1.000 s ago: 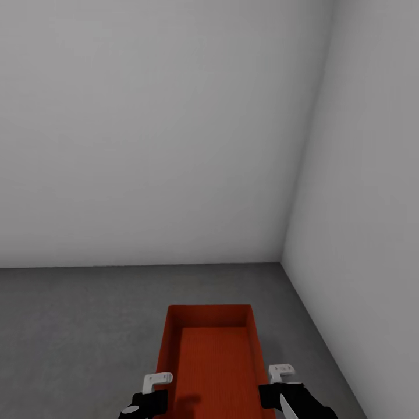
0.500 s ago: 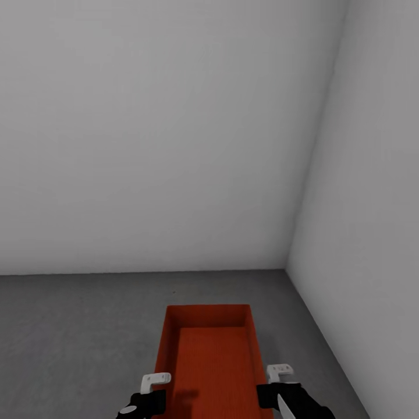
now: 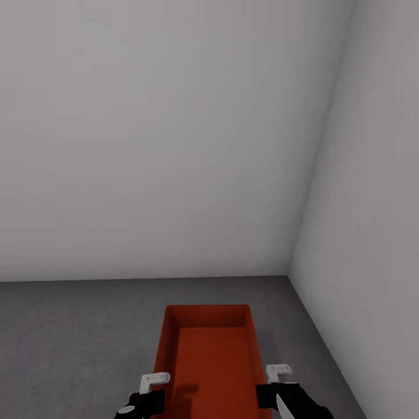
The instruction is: Move the two storage containers from the living room to the garage. In the garage, place one container on the floor and stack the other container on top of it (either order is fine).
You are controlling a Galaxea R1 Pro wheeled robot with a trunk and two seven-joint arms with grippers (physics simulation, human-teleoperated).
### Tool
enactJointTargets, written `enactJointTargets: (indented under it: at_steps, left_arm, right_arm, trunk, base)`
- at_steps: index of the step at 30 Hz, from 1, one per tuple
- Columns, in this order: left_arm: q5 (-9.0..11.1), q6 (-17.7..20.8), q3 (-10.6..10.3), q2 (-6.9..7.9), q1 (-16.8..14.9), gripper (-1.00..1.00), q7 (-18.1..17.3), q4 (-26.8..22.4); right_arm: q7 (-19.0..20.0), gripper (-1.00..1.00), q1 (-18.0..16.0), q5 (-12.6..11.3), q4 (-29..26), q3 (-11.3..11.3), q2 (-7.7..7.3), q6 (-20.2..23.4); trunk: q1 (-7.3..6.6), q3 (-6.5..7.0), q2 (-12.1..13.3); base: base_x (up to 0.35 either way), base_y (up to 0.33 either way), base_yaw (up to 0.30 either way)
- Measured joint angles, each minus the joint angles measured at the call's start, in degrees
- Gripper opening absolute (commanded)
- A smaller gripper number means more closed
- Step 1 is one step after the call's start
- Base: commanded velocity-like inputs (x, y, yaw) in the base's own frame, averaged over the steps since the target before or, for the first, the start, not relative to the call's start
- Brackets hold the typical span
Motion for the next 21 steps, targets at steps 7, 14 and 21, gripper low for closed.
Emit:
enactJointTargets:
  at_steps: [7, 14, 21]
  left_arm:
    - [0.0, 0.0, -0.3, -0.99, 0.0, -1.00, 1.3, 0.0]
    - [0.0, 0.1, -0.3, -0.81, 0.0, -1.00, 1.1, 0.0]
    - [0.0, 0.1, -0.3, -0.75, 0.0, -1.00, 1.0, 0.0]
  right_arm:
    - [1.3, -1.00, 0.0, 0.0, 0.1, -0.1, -1.06, -0.1]
    - [1.0, -1.00, 0.0, -0.1, 0.1, 0.0, -0.88, 0.0]
    - [0.9, -1.00, 0.0, -0.4, 0.0, 0.2, -0.86, 0.0]
  trunk:
    - [0.01, 0.00, 0.0]
    - [0.01, 0.00, 0.0]
    - [0.00, -0.06, 0.0]
  base:
    - [0.072, -0.078, 0.000]
    - [0.041, -0.009, 0.000]
    - [0.121, -0.001, 0.020]
